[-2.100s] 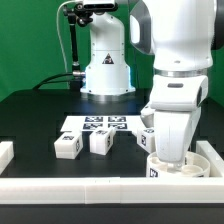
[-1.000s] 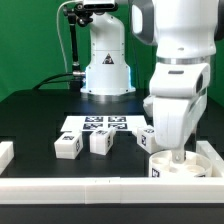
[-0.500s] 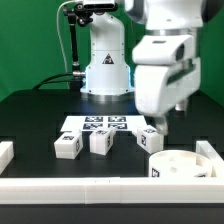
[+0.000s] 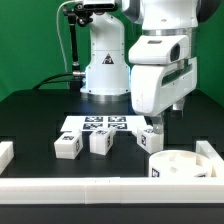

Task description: Assemble stool

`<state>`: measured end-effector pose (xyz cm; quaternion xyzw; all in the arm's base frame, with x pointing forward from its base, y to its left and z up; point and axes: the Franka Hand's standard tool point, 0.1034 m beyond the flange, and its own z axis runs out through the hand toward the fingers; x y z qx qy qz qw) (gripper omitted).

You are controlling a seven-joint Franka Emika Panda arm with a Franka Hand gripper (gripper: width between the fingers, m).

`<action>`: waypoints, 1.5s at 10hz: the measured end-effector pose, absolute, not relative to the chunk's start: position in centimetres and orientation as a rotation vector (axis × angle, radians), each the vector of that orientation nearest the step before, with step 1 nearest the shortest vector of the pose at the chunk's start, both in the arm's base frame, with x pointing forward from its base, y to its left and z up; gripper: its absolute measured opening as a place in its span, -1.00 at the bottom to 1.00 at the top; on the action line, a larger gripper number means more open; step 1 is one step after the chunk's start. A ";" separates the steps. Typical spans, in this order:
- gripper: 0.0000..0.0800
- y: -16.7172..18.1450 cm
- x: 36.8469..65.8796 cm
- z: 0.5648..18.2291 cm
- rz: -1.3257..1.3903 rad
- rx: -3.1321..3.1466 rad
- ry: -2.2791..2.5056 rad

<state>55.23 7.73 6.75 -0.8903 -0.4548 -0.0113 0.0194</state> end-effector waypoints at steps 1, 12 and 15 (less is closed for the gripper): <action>0.62 7.4 55.2 6.6 -0.061 -2.792 -1.355; 0.62 6.0 52.0 5.3 0.208 -3.053 -0.462; 0.62 5.6 50.5 5.5 0.467 -3.049 -0.452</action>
Offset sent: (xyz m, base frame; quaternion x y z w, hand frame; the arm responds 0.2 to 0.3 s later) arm -0.0246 -0.0285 -0.0043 -0.0645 -0.0064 0.3631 0.9295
